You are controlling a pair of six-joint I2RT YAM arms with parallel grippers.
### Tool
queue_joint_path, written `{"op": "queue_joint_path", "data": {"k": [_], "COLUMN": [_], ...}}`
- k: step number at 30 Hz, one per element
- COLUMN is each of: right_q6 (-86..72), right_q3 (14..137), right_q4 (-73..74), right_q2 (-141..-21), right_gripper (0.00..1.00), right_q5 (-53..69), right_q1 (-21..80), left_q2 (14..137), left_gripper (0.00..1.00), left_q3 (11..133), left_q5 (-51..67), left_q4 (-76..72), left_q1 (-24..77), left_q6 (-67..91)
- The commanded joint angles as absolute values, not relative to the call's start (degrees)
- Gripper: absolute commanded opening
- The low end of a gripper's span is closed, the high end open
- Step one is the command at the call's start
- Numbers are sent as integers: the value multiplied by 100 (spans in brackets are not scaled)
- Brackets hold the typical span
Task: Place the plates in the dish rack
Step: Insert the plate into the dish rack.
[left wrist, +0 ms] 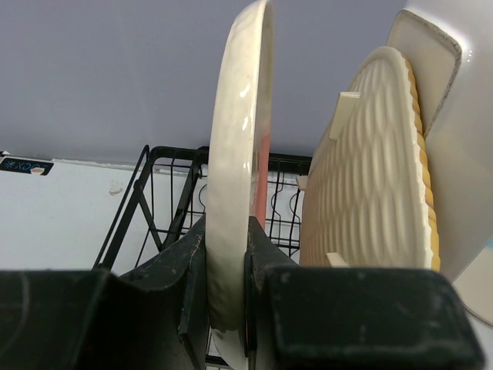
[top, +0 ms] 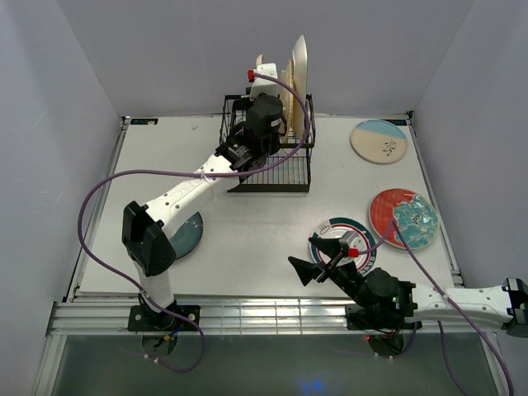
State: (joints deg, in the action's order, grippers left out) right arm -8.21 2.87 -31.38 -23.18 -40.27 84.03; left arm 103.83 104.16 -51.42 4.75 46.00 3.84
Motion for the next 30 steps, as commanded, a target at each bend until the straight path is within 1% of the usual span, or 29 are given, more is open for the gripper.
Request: {"op": "queue_joint_path", "data": {"k": [1, 25, 29, 30], "right_q6": [-826, -809, -817, -817], "right_q3": [132, 79, 79, 88], "right_q4": [-3305, -3243, -3252, -3261], "right_q2": [-2215, -2048, -2065, -2065], "right_gripper": [90, 90, 90, 90], "right_q5": [-4017, -4025, -4025, -4025], "right_q1": [8429, 8429, 8429, 8429], "left_q2": [10178, 10292, 10195, 10178], "left_gripper": [0, 0, 12, 13], "left_q3": [10441, 10073, 9949, 9949], "left_q5": [-5159, -5150, -5098, -5089], "left_q4": [-35, -105, -149, -149], "left_q1": [4632, 4632, 4632, 4632], "left_q6": [422, 448, 448, 448]}}
